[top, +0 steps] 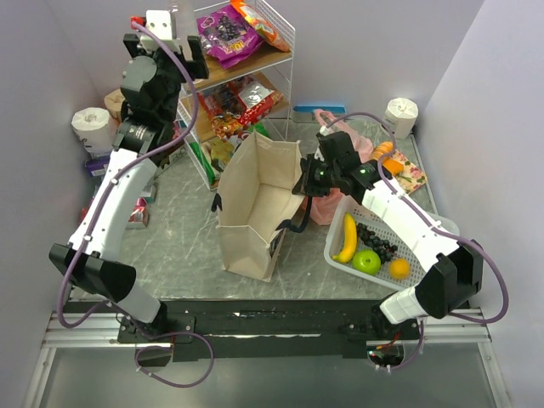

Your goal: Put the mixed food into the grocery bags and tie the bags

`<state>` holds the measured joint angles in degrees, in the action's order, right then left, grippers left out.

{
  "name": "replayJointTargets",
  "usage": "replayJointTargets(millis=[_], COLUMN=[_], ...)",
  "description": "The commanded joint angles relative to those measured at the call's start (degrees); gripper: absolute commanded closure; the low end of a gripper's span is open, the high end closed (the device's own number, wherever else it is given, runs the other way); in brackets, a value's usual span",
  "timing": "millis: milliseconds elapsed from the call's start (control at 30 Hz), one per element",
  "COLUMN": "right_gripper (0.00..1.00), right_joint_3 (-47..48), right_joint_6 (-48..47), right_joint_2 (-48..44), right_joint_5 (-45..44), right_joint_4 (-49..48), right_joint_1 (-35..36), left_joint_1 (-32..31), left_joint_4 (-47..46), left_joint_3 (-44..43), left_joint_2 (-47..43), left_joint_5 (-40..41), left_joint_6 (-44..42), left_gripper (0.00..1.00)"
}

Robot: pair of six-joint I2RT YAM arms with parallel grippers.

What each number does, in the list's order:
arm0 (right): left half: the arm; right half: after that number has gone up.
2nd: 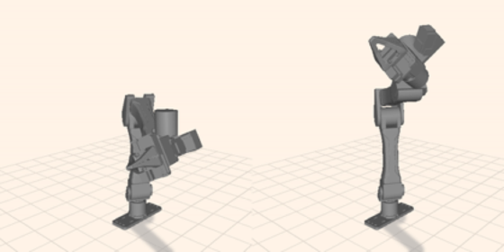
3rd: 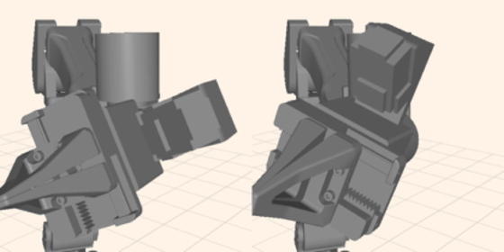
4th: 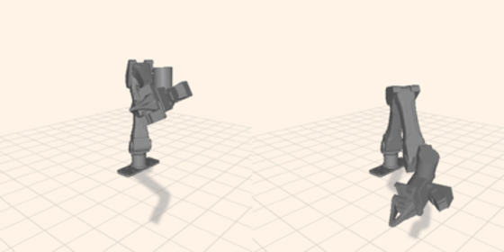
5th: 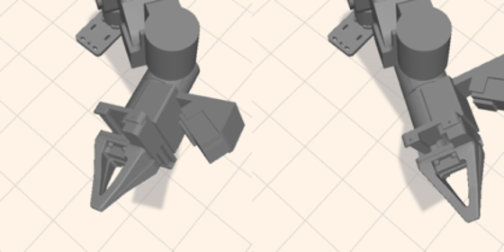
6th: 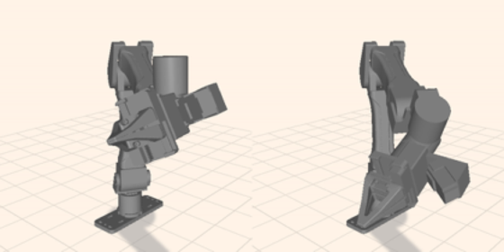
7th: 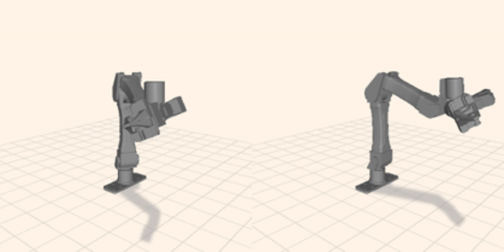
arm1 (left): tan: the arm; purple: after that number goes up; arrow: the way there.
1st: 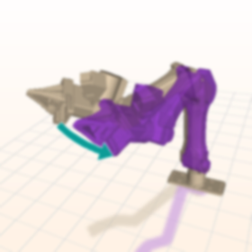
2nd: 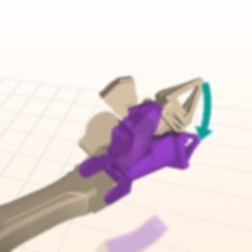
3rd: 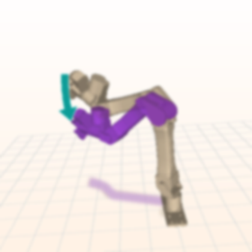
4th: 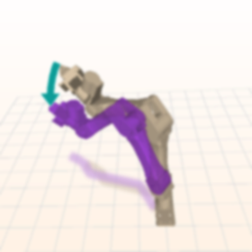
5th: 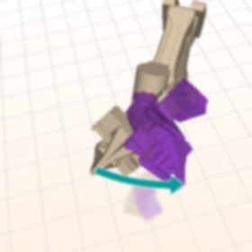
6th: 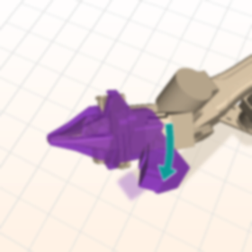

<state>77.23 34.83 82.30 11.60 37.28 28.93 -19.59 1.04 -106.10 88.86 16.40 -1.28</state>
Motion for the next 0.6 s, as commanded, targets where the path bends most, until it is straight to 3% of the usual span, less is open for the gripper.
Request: replayJointTargets(millis=[0, 567], right_gripper=[1.0, 1.0], right_joint_3=[-0.7, -2.1], right_joint_6=[-0.3, 0.1], right_joint_2=[-3.9, -6.8], right_joint_5=[0.8, -0.3], right_joint_4=[-3.6, -3.5], right_joint_1=[-0.5, -0.4], left_joint_1=[1.0, 4.1], left_joint_4=[-6.2, -3.4], left_joint_3=[-5.9, -13.8], left_joint_2=[0.5, 8.1], left_joint_5=[-0.8, -11.1], left_joint_6=[-2.5, -1.9], left_gripper=[0.04, 0.04])
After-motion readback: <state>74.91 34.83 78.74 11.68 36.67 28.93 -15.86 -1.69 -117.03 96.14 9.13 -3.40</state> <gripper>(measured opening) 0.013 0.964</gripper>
